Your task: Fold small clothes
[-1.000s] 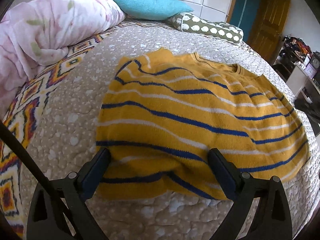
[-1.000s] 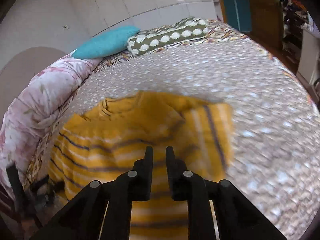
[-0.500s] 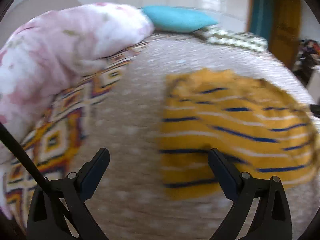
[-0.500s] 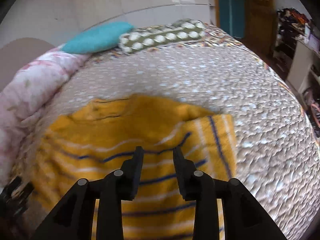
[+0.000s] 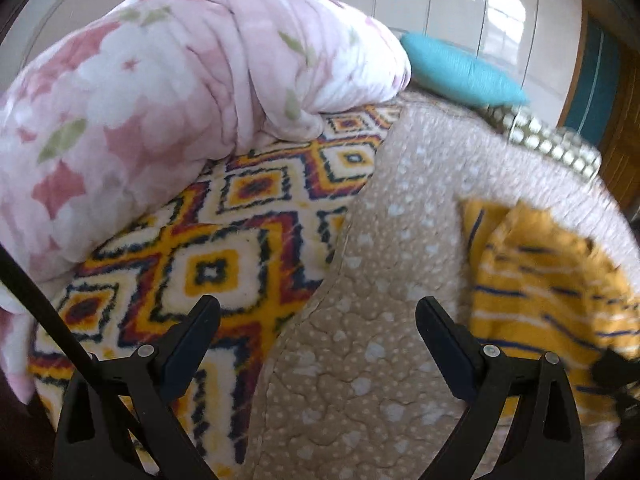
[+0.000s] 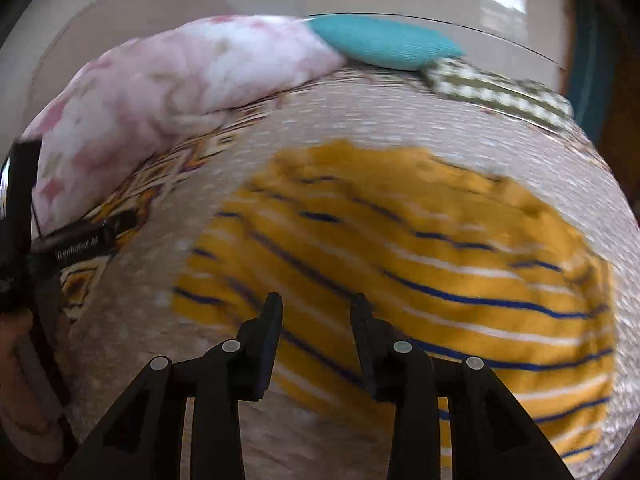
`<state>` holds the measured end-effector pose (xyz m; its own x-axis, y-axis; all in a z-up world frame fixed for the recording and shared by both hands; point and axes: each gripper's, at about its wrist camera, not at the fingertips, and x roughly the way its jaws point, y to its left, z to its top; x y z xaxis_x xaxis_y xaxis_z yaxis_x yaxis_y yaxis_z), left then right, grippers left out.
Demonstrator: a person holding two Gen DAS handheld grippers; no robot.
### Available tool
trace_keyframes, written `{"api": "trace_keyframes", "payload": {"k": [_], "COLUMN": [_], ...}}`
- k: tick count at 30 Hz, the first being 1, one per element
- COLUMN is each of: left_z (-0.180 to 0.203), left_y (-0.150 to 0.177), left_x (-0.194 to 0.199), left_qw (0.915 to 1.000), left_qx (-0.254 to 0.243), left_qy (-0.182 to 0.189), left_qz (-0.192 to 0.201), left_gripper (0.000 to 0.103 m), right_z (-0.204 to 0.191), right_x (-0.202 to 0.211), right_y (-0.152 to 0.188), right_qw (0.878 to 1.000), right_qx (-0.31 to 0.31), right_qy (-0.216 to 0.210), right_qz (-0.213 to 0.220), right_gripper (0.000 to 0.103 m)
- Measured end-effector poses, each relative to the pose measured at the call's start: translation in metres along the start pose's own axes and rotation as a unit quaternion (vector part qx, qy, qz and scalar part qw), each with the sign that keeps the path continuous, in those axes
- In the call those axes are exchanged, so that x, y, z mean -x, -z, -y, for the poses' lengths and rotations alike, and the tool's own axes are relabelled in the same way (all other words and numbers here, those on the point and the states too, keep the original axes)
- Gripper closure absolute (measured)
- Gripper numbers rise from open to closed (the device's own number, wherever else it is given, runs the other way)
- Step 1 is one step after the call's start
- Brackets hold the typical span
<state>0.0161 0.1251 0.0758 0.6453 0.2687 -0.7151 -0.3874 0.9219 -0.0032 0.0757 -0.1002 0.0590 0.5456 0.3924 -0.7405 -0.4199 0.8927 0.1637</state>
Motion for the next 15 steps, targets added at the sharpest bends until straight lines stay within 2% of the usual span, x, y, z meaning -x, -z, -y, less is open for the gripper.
{"api": "trace_keyframes", "payload": {"k": [1, 2, 3, 8, 11, 15], "left_z": [-0.004, -0.007, -0.008, -0.017, -0.022, -0.023], "left_y": [-0.002, -0.004, -0.005, -0.008, -0.008, -0.008], "left_x": [0.003, 0.004, 0.006, 0.011, 0.014, 0.017], "left_qw": [0.9998, 0.9996, 0.9992, 0.9985, 0.9984, 0.9984], "left_qx": [0.01, 0.018, 0.024, 0.036, 0.038, 0.036], "left_qy": [0.014, 0.023, 0.031, 0.04, 0.037, 0.037], "left_qz": [0.002, 0.004, 0.006, 0.014, 0.018, 0.024], "left_gripper": [0.005, 0.005, 0.005, 0.005, 0.005, 0.005], "right_z": [-0.01, -0.017, -0.025, -0.034, -0.025, -0.03], "right_x": [-0.006, -0.012, -0.022, -0.07, -0.067, -0.05], "right_y": [-0.003, -0.005, -0.009, -0.014, -0.017, -0.015], "right_qw": [1.0, 1.0, 0.999, 0.993, 0.988, 0.99], "right_qx": [0.0, -0.004, -0.012, -0.067, -0.094, -0.069], "right_qy": [-0.013, -0.022, -0.038, -0.077, -0.111, -0.113], "right_qz": [-0.001, -0.002, -0.008, -0.055, -0.057, -0.053], "right_gripper": [0.071, 0.081, 0.085, 0.085, 0.083, 0.083]}}
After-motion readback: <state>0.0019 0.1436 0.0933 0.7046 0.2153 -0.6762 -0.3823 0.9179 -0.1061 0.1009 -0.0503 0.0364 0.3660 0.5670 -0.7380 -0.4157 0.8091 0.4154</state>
